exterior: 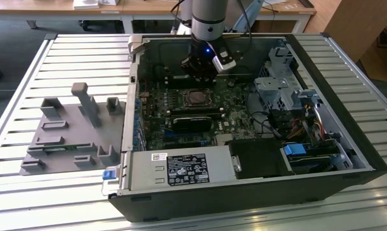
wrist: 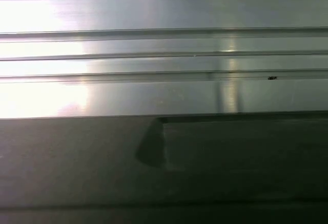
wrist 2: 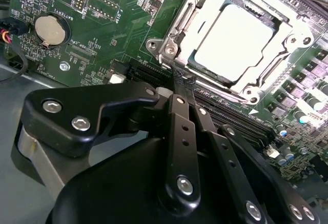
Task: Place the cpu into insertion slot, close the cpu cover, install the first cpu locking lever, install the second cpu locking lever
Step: 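Install the first cpu locking lever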
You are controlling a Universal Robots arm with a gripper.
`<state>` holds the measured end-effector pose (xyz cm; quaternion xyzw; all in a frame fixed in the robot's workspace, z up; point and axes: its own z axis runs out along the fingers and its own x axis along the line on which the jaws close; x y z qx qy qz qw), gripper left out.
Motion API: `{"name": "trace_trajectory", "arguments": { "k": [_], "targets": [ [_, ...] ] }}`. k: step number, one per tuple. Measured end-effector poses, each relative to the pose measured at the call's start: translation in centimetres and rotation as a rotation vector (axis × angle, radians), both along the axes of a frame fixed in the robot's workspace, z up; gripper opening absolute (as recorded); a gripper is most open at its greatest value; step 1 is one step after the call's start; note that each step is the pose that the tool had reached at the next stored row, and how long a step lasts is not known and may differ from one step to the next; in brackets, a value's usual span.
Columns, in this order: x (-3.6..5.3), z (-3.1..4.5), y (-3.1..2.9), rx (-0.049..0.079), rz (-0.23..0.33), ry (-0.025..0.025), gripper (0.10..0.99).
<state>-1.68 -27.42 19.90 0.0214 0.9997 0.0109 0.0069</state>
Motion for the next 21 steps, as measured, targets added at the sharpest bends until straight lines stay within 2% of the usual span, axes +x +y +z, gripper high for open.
{"name": "trace_trajectory", "arguments": {
  "k": [10,21],
  "targets": [
    [-0.01,-0.25,-0.02,-0.006,0.000,0.0007,0.106],
    [0.03,-0.40,-0.02,-0.005,0.000,0.0005,0.106]
  ]
}}
